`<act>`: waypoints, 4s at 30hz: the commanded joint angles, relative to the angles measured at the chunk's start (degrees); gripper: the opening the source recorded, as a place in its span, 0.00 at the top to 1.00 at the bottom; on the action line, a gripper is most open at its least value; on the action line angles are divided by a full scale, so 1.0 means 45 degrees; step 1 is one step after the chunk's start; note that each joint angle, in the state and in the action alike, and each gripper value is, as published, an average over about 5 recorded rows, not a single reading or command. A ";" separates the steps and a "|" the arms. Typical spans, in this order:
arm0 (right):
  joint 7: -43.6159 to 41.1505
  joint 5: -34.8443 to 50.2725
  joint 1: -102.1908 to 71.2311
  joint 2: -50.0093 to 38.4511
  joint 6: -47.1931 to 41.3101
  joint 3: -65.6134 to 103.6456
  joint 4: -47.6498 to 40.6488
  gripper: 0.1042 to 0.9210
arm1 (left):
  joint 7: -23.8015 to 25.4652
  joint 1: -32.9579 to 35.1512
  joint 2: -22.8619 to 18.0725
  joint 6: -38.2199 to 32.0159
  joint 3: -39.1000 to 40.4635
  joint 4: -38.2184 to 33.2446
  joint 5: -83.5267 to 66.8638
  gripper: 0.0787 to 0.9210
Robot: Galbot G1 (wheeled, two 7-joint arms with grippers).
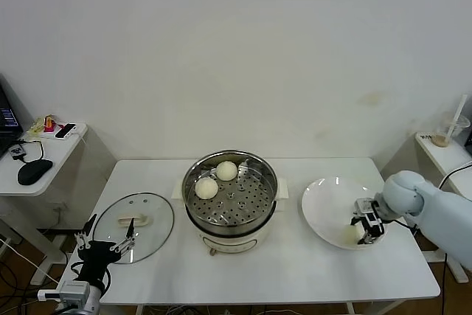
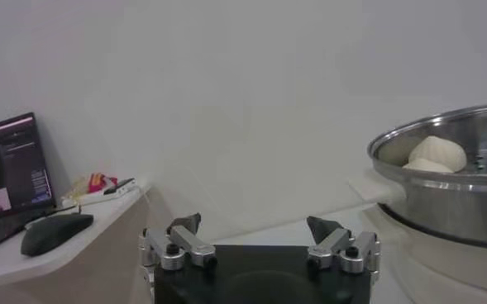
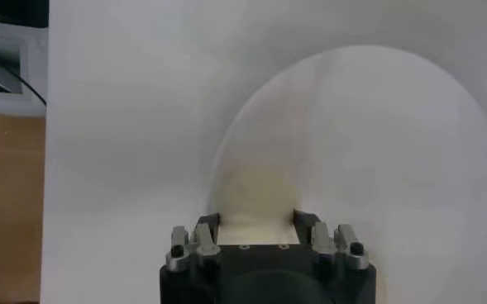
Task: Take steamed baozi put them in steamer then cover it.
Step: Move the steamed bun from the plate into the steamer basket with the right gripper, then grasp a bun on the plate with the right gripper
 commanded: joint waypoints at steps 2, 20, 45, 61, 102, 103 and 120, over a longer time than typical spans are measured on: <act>-0.0426 0.1116 0.2485 -0.0652 0.0183 -0.0543 0.0363 0.42 | 0.0000 0.0003 0.0035 -0.0002 -0.0020 -0.0005 -0.0006 0.12; 0.0644 0.4134 0.9729 0.3690 -0.0003 -0.4584 0.0501 0.41 | 0.0029 0.0000 0.0041 -0.0047 -0.0079 0.0022 0.0001 0.12; 0.2758 0.2407 0.7583 0.9168 0.4068 -0.7811 -0.0852 0.41 | 0.0048 0.0159 -0.0119 -0.0014 -0.0802 -0.0123 -0.0364 0.12; 0.2352 0.1533 0.7623 0.9365 0.4655 -0.8100 -0.0701 0.40 | 0.0034 0.0142 -0.0109 -0.0038 -0.0926 -0.0025 -0.0488 0.12; 0.1344 0.1916 0.5424 -0.1247 -0.1204 -0.2921 0.0763 0.12 | 0.0079 -0.0696 0.0882 0.0055 -0.0160 0.0583 -0.0724 0.12; 0.1368 0.1698 0.4689 -0.1424 -0.1113 -0.2364 0.0691 0.12 | 0.0079 -0.0725 0.0911 0.0059 -0.0105 0.0603 -0.0717 0.12; 0.1381 -0.0931 -0.1535 -0.0528 -0.0018 0.2778 -0.1604 0.12 | 0.0091 -0.0816 0.0988 0.0169 0.0380 0.0709 -0.0464 0.12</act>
